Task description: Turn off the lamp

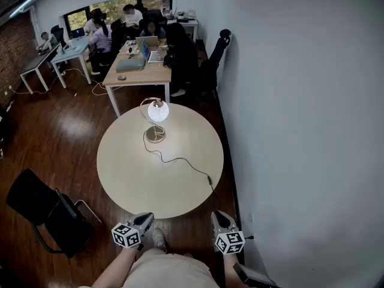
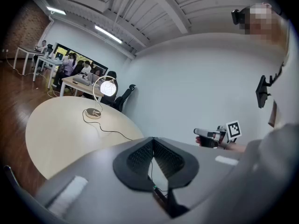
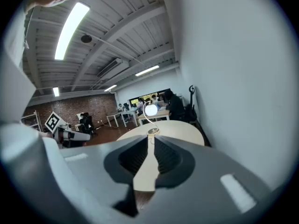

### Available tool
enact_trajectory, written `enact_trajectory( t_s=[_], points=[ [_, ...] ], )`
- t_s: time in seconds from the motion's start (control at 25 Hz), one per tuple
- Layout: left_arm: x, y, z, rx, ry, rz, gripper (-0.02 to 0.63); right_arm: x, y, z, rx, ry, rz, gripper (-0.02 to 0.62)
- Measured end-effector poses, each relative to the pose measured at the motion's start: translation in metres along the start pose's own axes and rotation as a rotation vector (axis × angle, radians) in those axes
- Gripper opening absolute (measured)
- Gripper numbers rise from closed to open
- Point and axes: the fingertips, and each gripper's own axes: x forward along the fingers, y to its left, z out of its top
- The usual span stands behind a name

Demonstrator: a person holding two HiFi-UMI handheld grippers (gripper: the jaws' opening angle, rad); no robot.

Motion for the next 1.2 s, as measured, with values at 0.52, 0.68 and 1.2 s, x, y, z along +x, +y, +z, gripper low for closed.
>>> enact_trajectory(
  t_s=[0.52,0.68,1.2],
  points=[
    [0.011,0.089,0.047,0.011,0.038,-0.075,0.003,0.067,0.027,0.019,-0.034,0.045,-0.124,0.038],
    [0.010,0.119,0.047,-0.003,0.060,-0.086,0.003,0.083,0.030,0.017,-0.044,0.057,-0.166,0.038],
    [0.012,0.155,0.056,-0.010,0.072,-0.109,0.003,0.115,0.020,-0.006,-0.071,0.159,-0.248,0.038]
  ],
)
